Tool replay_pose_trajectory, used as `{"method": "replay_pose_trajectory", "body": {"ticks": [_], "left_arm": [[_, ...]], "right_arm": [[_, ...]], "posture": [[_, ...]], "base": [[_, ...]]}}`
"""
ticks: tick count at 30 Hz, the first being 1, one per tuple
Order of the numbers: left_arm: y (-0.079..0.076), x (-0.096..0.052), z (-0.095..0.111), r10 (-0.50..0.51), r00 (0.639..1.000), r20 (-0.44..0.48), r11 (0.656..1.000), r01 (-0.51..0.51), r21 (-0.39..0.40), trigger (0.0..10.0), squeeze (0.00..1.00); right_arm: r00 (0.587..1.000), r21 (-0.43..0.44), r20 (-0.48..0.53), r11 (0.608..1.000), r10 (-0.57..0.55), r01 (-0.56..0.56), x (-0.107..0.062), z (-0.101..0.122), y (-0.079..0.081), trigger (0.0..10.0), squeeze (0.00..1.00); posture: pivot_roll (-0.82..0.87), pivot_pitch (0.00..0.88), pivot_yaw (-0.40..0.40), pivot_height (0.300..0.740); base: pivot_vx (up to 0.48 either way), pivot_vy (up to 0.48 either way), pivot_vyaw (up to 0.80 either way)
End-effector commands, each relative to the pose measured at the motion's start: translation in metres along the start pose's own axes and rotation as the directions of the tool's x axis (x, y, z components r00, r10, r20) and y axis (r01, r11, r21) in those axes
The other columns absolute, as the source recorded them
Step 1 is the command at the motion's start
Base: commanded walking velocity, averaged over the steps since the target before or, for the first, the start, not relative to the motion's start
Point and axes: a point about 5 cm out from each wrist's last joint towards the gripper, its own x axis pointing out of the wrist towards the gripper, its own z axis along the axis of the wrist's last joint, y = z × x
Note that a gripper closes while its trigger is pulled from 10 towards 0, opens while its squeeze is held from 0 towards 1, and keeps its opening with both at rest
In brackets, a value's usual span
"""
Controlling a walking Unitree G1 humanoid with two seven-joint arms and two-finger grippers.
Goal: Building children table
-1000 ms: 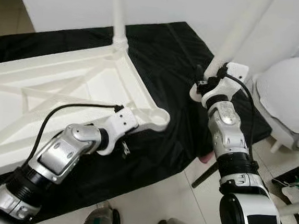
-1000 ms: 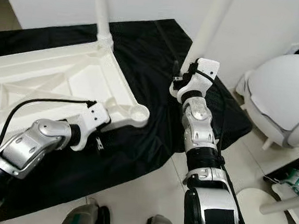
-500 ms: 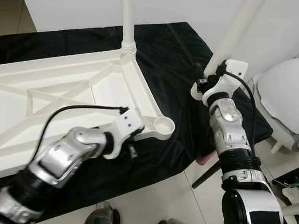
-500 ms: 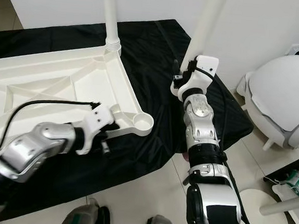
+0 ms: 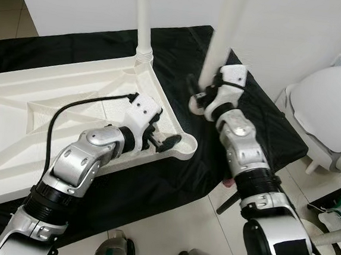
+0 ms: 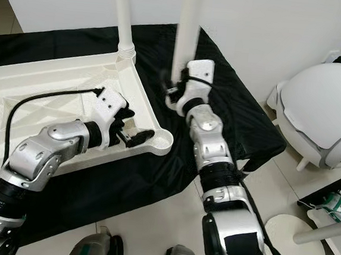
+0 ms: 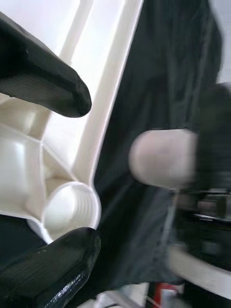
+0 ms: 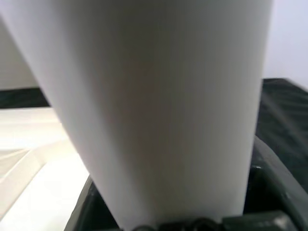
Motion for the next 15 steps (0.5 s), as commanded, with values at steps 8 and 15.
{"method": "replay_pose_trajectory", "body": {"ticks": [8, 15], "left_arm": [[0.02, -0.01, -0.011, 0.251, 0.968, 0.012, 0.968, -0.25, -0.027, 10.0, 0.0], [0.033, -0.02, -0.005, 0.412, 0.905, 0.101, 0.91, -0.402, -0.104, 10.0, 0.0]], "right_arm": [[0.999, 0.081, -0.009, 0.996, 0.035, -0.034, -0.006, -0.002, 0.011, 10.0, 0.0], [1.0, 0.095, 0.009, 0.995, 0.021, -0.022, -0.021, 0.0, 0.02, 10.0, 0.0]], "posture": [[0.0, 0.01, -0.013, 0.74], [-0.01, 0.01, -0.01, 0.74]], "base": [[0.0, 0.0, 0.0], [0.0, 0.0, 0.0]]}}
